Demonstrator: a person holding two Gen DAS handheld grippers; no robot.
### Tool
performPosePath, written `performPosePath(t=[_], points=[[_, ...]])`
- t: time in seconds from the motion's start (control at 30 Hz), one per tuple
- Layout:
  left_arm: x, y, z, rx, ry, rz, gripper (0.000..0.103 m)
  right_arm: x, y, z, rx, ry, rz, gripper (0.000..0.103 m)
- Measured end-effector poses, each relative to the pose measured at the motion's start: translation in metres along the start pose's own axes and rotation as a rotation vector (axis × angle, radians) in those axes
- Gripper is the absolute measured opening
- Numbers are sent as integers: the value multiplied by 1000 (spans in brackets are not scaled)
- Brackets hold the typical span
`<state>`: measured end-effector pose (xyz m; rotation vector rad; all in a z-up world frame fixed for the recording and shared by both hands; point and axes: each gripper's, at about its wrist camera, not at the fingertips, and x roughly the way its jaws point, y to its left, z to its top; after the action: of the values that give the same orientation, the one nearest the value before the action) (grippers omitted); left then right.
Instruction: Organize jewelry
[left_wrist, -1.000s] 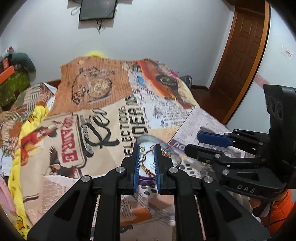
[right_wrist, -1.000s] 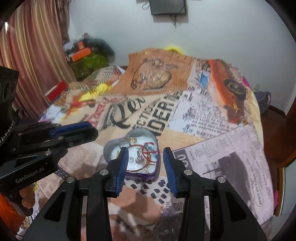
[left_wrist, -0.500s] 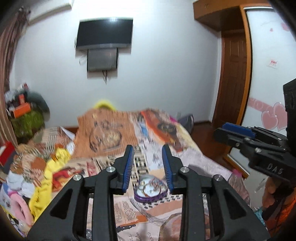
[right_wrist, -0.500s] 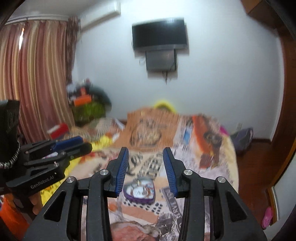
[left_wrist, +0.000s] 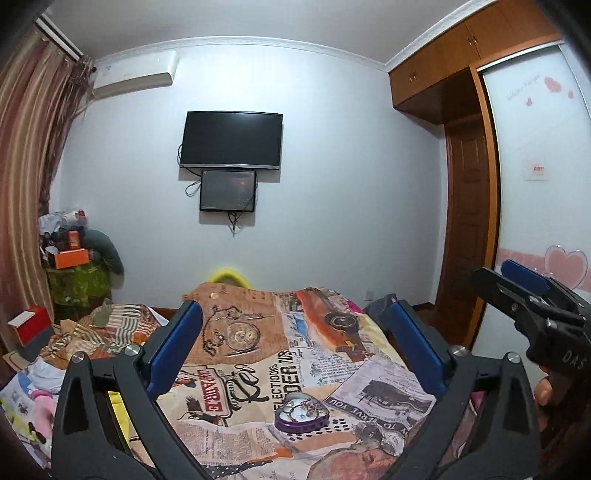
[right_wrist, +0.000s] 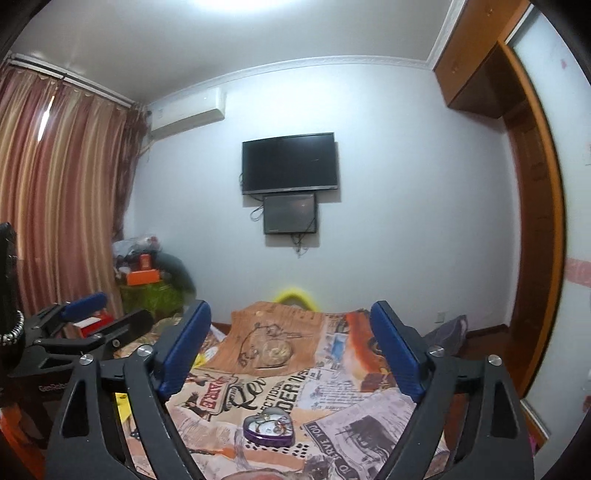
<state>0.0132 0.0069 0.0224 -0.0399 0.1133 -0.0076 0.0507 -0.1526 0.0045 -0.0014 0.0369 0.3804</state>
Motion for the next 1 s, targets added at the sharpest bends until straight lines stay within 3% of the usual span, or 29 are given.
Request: performPosePath(t=[0.13, 1.0], points=[[-6, -2, -4, 6, -1, 8, 102, 0, 3, -2, 7, 18, -27, 102], [-6, 0, -11, -18, 36, 18, 102, -9, -9, -12, 32, 78, -12, 102]])
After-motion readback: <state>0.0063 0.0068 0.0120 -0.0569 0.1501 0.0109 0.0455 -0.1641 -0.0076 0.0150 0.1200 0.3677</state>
